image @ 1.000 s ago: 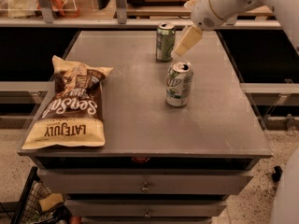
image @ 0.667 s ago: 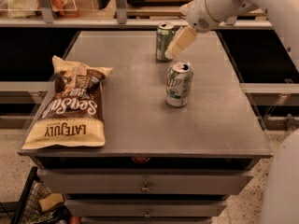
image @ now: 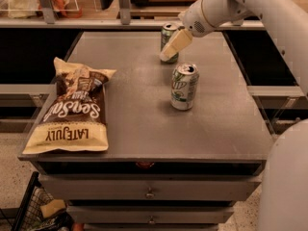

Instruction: Pick green can

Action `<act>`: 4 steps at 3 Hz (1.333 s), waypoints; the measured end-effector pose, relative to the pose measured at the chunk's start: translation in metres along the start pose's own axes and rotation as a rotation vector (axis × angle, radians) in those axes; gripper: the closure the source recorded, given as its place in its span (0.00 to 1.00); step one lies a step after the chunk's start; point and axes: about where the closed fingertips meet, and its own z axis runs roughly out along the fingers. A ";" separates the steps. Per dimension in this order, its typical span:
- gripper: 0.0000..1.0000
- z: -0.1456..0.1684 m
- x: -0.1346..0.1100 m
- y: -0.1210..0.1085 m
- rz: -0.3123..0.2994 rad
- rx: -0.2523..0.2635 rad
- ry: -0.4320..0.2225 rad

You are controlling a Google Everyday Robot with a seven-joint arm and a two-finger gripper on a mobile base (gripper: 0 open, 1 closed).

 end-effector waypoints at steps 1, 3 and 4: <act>0.00 0.012 -0.001 -0.001 0.026 -0.008 -0.009; 0.40 0.028 -0.001 -0.002 0.048 -0.024 -0.019; 0.62 0.028 -0.002 -0.002 0.046 -0.030 -0.024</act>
Offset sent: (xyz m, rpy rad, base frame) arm 0.0177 0.0185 -0.0154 0.0484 0.0404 -0.0188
